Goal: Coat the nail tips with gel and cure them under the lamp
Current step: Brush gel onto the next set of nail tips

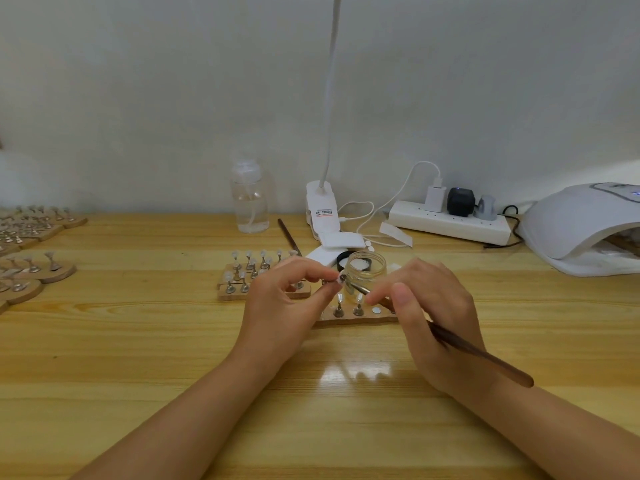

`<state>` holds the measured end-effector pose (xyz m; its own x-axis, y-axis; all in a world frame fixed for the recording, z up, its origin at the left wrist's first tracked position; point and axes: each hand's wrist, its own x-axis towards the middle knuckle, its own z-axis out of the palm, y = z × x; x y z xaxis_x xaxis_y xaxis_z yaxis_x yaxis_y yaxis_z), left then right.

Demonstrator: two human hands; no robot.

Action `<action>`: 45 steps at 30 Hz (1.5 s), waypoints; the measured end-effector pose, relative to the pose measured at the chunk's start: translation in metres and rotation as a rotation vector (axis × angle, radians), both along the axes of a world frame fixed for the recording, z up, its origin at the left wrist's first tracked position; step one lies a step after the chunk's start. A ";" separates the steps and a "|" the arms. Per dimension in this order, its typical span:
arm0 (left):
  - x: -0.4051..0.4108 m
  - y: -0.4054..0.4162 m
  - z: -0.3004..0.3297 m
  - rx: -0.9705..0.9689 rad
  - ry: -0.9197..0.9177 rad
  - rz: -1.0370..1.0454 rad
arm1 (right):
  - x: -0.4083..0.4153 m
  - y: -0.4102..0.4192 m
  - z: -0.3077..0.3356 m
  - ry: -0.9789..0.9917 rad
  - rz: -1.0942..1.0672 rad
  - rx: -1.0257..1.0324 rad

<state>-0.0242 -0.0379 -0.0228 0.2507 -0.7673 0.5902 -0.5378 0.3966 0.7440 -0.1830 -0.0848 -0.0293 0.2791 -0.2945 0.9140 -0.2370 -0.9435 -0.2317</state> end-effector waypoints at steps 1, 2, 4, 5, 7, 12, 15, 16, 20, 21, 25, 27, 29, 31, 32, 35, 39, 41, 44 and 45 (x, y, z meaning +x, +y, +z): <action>0.000 0.000 0.000 0.005 0.002 0.000 | 0.000 0.000 0.000 0.002 0.027 -0.003; 0.000 0.000 0.000 0.008 0.003 0.000 | -0.001 0.000 -0.001 -0.002 0.053 -0.001; 0.000 0.000 0.001 0.014 0.003 0.002 | -0.001 0.000 -0.001 -0.021 0.061 0.003; 0.000 -0.001 0.001 0.019 0.003 0.002 | -0.001 -0.001 0.000 -0.026 0.042 0.005; 0.000 -0.001 0.000 0.026 0.003 -0.001 | 0.001 -0.001 0.000 -0.003 -0.005 0.002; 0.000 0.000 0.001 0.024 0.007 0.002 | 0.000 0.000 -0.001 0.027 0.052 -0.005; 0.000 0.000 0.001 0.035 0.006 0.002 | 0.000 0.001 0.001 -0.016 0.031 0.016; 0.000 0.000 0.001 0.040 0.007 0.003 | 0.001 0.001 0.001 -0.015 0.007 0.025; -0.001 0.001 0.001 0.053 0.006 0.011 | 0.000 0.000 0.000 0.021 0.020 0.025; -0.001 0.001 0.001 0.054 0.007 0.010 | 0.000 0.000 0.001 0.012 0.038 0.018; -0.001 0.001 0.002 0.055 0.006 0.008 | 0.001 0.000 0.001 0.009 -0.047 0.002; -0.001 0.001 0.001 0.054 0.016 0.014 | 0.002 0.000 0.001 0.027 -0.037 0.029; -0.001 0.000 0.001 0.056 0.030 0.022 | 0.001 0.001 0.000 0.011 0.029 0.062; -0.001 0.000 0.000 0.060 0.036 0.024 | -0.001 0.001 0.000 -0.042 0.081 0.121; -0.001 0.000 0.000 0.062 0.042 0.021 | -0.001 0.001 0.000 -0.069 0.094 0.162; -0.001 0.002 0.001 0.068 0.056 0.012 | -0.002 0.000 0.003 -0.084 0.076 0.233; -0.001 0.001 0.002 0.069 0.061 0.019 | 0.000 0.001 0.004 -0.024 0.015 0.290; -0.001 0.001 0.001 0.068 0.056 0.013 | 0.001 0.003 0.004 0.013 0.019 0.276; 0.000 0.000 0.001 0.065 0.055 0.013 | 0.000 0.004 0.004 0.041 0.009 0.240; 0.000 0.000 0.001 0.064 0.053 0.012 | 0.000 0.005 0.005 0.044 0.010 0.234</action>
